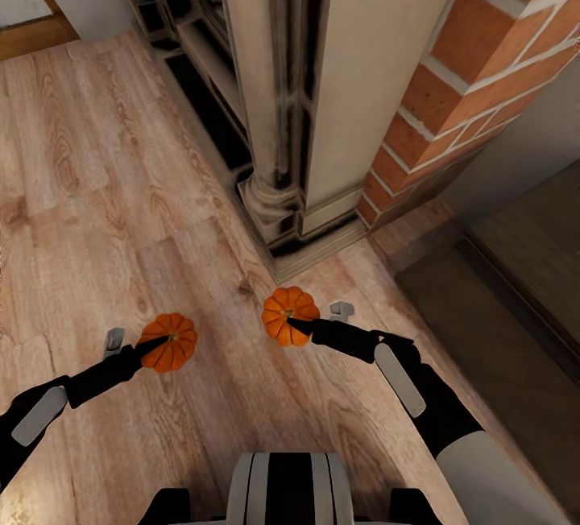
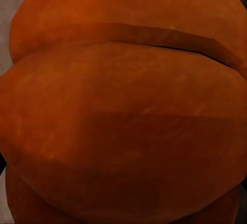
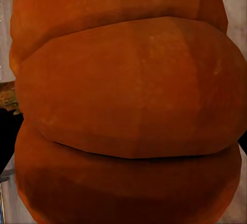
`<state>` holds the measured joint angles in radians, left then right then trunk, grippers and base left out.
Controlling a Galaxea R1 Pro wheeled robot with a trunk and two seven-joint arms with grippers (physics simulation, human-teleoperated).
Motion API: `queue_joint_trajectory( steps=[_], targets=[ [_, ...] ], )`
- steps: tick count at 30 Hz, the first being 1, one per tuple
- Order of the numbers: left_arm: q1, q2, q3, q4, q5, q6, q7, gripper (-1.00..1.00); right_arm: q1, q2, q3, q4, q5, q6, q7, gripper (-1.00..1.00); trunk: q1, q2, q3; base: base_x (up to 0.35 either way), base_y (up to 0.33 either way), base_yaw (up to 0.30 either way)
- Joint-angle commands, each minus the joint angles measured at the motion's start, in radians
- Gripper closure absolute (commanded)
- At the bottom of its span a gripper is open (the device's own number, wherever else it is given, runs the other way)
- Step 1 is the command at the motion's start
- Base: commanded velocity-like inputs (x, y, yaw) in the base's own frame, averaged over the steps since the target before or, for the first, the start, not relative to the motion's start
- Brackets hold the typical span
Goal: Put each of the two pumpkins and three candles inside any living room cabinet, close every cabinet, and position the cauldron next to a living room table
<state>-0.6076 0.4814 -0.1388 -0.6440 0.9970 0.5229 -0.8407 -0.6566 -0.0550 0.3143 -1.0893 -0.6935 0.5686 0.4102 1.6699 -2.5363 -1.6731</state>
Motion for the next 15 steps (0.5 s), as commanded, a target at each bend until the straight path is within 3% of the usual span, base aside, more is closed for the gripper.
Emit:
queue_joint_trajectory(
  steps=[1, 15],
  targets=[
    [0.000, 0.000, 0.000, -0.001, -0.001, 0.000, 0.001, 1.00, 0.000, 0.000, 0.000, 0.000, 0.002, -0.001, 0.000, 1.00, 0.000, 0.000, 0.004, 0.000, 0.000, 0.000],
    [0.000, 0.000, 0.001, -0.005, -0.004, 0.004, 0.001, 1.00, 0.000, 0.000, 0.000, 0.000, 0.001, -0.001, -0.001, 1.00, -0.007, 0.004, 0.058, 0.000, 0.000, 0.000]
  ],
)
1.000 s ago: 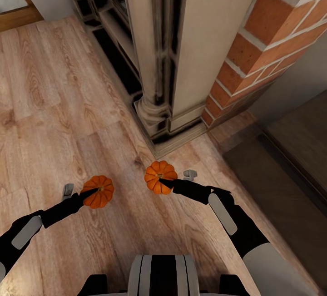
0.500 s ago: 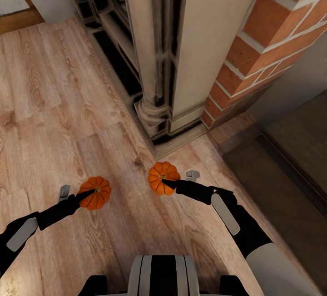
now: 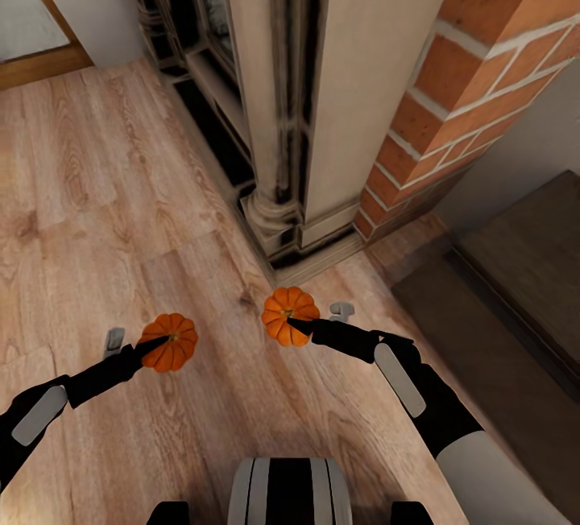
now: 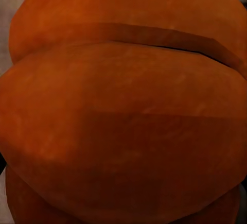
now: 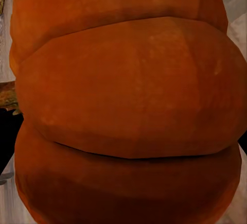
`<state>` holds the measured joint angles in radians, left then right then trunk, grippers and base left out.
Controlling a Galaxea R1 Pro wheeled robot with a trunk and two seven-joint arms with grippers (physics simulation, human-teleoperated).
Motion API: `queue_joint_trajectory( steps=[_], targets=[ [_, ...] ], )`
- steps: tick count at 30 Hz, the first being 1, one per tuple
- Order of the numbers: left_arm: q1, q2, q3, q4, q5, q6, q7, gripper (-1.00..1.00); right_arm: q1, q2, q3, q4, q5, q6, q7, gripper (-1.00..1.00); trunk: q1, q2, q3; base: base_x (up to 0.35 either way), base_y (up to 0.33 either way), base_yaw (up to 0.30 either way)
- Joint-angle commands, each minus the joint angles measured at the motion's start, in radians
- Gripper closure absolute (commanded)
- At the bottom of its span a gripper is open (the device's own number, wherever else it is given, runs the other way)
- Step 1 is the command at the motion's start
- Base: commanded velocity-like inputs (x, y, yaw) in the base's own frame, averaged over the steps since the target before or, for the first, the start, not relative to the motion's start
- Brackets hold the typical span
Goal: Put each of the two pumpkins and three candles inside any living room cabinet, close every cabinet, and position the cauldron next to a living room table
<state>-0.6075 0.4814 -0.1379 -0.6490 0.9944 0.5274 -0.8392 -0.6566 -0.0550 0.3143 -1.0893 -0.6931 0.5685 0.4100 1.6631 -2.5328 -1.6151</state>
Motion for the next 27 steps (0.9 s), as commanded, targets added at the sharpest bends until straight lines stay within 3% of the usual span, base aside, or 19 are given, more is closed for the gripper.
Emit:
queue_joint_trajectory(
  steps=[1, 8, 27],
  targets=[
    [0.000, 0.000, 0.000, 0.000, -0.001, 0.005, 0.000, 1.00, 0.000, 0.000, 0.000, 0.000, 0.001, -0.001, 0.000, 1.00, 0.000, 0.000, 0.004, 0.000, 0.000, 0.000],
    [-0.001, 0.001, 0.000, -0.009, -0.010, 0.123, 0.006, 1.00, 0.001, 0.003, 0.000, 0.002, 0.000, -0.001, 0.000, 1.00, -0.004, 0.002, 0.031, 0.000, 0.000, 0.000],
    [-0.001, 0.008, -0.004, -0.072, -0.011, 0.138, 0.005, 1.00, 0.005, 0.004, 0.002, 0.002, 0.002, -0.002, 0.000, 1.00, -0.012, 0.006, 0.105, 0.000, 0.000, 0.000]
  ],
)
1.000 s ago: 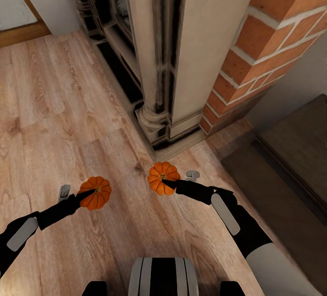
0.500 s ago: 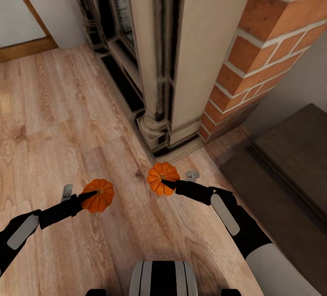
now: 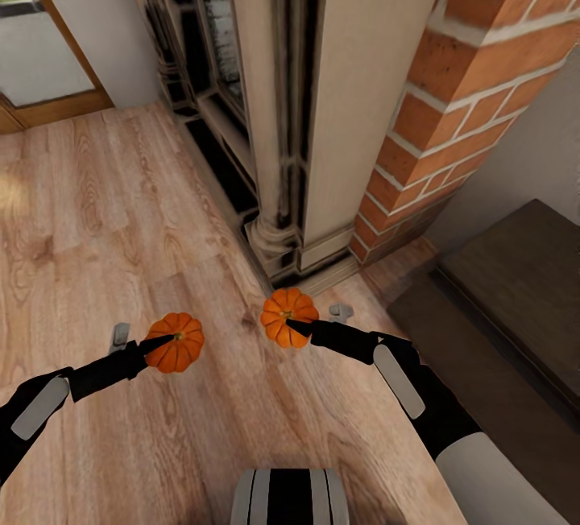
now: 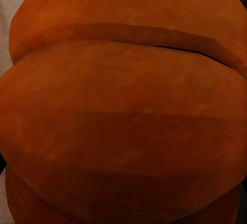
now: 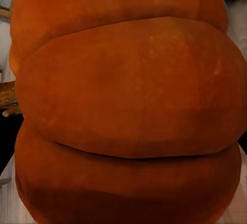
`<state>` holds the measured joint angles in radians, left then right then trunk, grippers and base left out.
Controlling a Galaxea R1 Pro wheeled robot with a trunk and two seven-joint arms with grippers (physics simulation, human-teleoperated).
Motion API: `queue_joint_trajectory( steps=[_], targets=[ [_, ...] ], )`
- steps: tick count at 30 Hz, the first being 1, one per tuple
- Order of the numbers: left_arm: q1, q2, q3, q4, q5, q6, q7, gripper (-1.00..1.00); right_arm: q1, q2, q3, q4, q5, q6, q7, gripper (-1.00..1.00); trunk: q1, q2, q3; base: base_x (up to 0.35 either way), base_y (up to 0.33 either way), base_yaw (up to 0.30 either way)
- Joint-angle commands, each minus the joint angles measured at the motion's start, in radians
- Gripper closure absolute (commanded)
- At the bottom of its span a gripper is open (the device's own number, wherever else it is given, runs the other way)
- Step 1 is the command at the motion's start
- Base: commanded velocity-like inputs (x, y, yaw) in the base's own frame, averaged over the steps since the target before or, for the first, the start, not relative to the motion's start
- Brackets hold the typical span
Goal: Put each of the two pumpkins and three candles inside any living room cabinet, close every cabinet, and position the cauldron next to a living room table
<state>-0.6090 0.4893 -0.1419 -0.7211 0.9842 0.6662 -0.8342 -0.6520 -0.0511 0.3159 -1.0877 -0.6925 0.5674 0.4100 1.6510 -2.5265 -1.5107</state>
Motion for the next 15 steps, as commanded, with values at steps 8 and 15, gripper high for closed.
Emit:
queue_joint_trajectory(
  steps=[8, 15],
  targets=[
    [0.000, -0.001, -0.001, 0.000, -0.001, 0.000, 0.001, 1.00, 0.000, 0.001, 0.000, 0.003, 0.002, -0.001, 0.000, 1.00, -0.004, 0.002, 0.031, 0.000, 0.000, 0.000],
    [0.000, -0.002, -0.002, -0.001, -0.001, 0.000, 0.001, 1.00, 0.000, 0.002, 0.000, 0.005, 0.002, -0.001, -0.002, 1.00, -0.007, 0.004, 0.058, 0.000, 0.000, 0.000]
  ],
)
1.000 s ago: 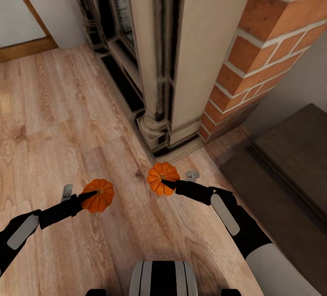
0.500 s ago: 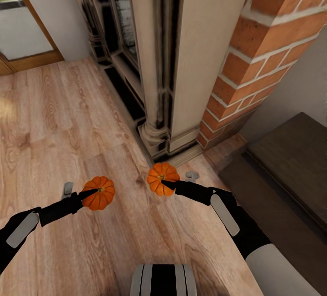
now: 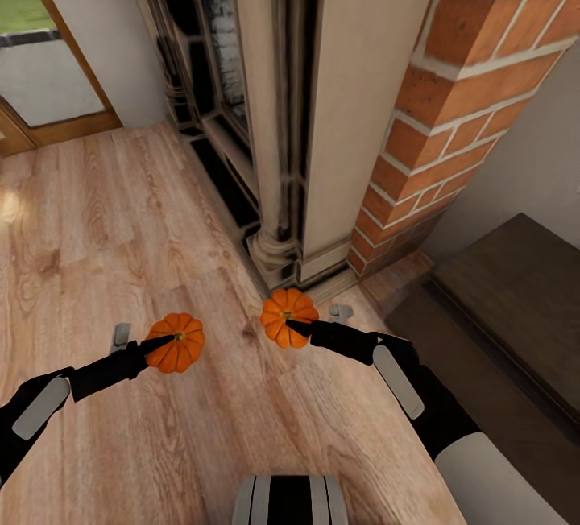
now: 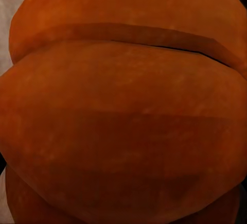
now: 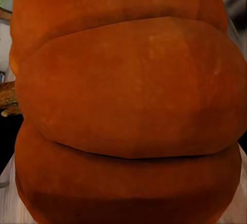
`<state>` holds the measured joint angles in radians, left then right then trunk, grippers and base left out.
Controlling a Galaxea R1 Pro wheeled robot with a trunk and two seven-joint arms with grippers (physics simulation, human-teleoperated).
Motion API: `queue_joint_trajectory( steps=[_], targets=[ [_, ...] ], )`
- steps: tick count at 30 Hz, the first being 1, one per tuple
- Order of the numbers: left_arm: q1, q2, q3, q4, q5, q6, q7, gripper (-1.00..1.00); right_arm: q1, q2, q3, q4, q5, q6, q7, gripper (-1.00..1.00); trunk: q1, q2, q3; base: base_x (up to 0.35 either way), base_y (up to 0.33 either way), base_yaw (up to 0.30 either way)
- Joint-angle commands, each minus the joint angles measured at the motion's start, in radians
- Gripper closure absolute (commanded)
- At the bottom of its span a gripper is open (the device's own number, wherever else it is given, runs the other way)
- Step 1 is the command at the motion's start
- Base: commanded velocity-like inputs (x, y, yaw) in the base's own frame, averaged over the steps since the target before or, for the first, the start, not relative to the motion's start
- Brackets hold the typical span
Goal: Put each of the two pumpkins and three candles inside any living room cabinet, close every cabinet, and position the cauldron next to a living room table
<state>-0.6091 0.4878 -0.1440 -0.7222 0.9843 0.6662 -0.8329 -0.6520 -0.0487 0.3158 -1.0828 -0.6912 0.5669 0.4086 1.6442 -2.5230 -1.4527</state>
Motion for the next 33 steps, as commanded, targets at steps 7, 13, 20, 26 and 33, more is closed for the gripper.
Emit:
queue_joint_trajectory(
  steps=[7, 13, 20, 26, 33],
  targets=[
    [0.000, 0.001, 0.001, 0.001, -0.001, 0.001, -0.001, 1.00, 0.000, 0.001, 0.000, 0.002, 0.001, -0.001, -0.001, 1.00, -0.003, 0.002, 0.027, -0.104, 0.000, 0.000],
    [0.000, 0.001, 0.002, 0.001, -0.001, 0.001, 0.000, 1.00, 0.000, 0.001, 0.000, 0.009, 0.001, -0.001, 0.000, 1.00, -0.006, 0.003, 0.050, -0.283, 0.000, 0.000],
    [0.000, 0.002, 0.003, 0.001, -0.001, 0.001, 0.000, 1.00, 0.000, 0.001, 0.000, 0.009, 0.001, -0.001, 0.000, 1.00, -0.009, 0.005, 0.077, -0.034, 0.000, 0.000],
    [0.000, 0.002, 0.003, 0.001, -0.001, 0.001, 0.000, 1.00, 0.000, 0.001, 0.000, 0.009, 0.001, -0.001, 0.000, 1.00, -0.012, 0.006, 0.101, -0.001, 0.000, 0.000],
    [0.000, 0.002, 0.003, 0.001, -0.001, 0.001, -0.001, 1.00, 0.000, 0.001, 0.000, 0.009, 0.001, -0.001, 0.001, 1.00, -0.015, 0.008, 0.128, 0.000, 0.000, 0.000]
  ],
)
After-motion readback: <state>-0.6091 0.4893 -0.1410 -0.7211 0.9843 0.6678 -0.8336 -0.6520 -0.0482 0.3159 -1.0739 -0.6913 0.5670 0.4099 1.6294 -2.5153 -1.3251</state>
